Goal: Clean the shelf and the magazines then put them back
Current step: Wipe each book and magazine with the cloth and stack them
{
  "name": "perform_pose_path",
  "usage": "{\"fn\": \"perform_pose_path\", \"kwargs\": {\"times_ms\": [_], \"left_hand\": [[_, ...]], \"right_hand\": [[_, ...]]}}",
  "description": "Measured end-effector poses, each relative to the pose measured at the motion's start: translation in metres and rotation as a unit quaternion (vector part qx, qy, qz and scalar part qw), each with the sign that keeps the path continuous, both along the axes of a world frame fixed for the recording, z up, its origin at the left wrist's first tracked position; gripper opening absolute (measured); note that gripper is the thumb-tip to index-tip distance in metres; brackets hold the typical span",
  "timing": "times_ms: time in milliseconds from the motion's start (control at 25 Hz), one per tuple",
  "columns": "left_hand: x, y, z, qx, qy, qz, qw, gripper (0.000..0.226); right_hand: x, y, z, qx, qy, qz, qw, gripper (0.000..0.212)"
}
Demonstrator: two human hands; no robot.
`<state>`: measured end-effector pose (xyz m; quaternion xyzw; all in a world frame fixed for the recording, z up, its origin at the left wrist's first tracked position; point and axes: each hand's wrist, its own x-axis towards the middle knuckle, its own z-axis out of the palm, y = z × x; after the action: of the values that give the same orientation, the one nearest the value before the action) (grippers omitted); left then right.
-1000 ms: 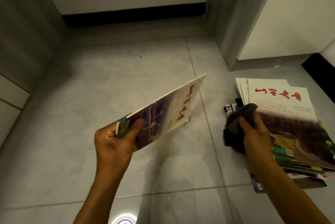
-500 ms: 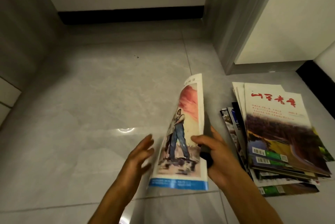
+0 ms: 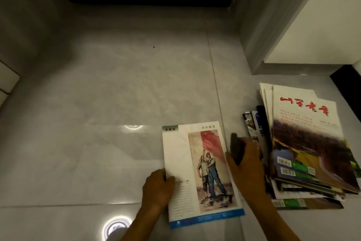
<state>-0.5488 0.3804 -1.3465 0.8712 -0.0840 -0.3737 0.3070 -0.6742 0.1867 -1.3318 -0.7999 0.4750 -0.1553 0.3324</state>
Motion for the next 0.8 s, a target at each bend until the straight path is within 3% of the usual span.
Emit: {"fn": "perform_pose_path", "kwargs": {"times_ms": [120, 200, 280, 320, 360, 480, 560, 640, 720, 760, 800], "left_hand": [[0.004, 0.007, -0.010, 0.012, -0.077, -0.057, 0.995, 0.015], [0.011, 0.007, -0.017, 0.029, -0.074, -0.094, 0.992, 0.022], [0.021, 0.004, -0.020, 0.059, -0.054, -0.120, 0.990, 0.028], [0.026, 0.003, -0.021, 0.066, -0.047, -0.129, 0.988, 0.027], [0.030, 0.003, -0.022, 0.070, -0.041, -0.136, 0.987, 0.025], [0.029, 0.005, -0.025, 0.083, -0.050, -0.143, 0.985, 0.024], [0.028, 0.006, -0.027, 0.082, -0.048, -0.147, 0.985, 0.024], [0.029, 0.003, -0.026, 0.086, -0.027, -0.147, 0.985, 0.024], [0.036, 0.002, -0.027, 0.087, -0.022, -0.141, 0.986, 0.027], [0.040, 0.002, -0.027, 0.086, -0.027, -0.144, 0.985, 0.027], [0.041, 0.001, -0.026, 0.088, -0.028, -0.150, 0.984, 0.025]], "right_hand": [[0.018, 0.038, -0.043, -0.070, 0.169, 0.097, 0.978, 0.064], [0.032, 0.084, -0.070, -0.171, 0.151, 0.228, 0.947, 0.058], [0.040, 0.089, -0.078, -0.261, 0.097, 0.424, 0.862, 0.056], [0.046, 0.068, -0.082, -0.292, 0.087, 0.451, 0.839, 0.060], [0.051, 0.042, -0.083, -0.292, 0.101, 0.418, 0.854, 0.063], [0.057, -0.008, -0.078, -0.195, 0.168, 0.178, 0.950, 0.053], [0.081, 0.018, -0.082, -0.175, 0.178, 0.123, 0.960, 0.058], [0.107, 0.058, -0.080, -0.181, 0.134, 0.223, 0.949, 0.064], [0.122, 0.059, -0.073, -0.216, 0.087, 0.413, 0.880, 0.059], [0.123, 0.039, -0.072, -0.232, 0.079, 0.451, 0.858, 0.056], [0.118, 0.018, -0.074, -0.230, 0.096, 0.436, 0.864, 0.053]]}}
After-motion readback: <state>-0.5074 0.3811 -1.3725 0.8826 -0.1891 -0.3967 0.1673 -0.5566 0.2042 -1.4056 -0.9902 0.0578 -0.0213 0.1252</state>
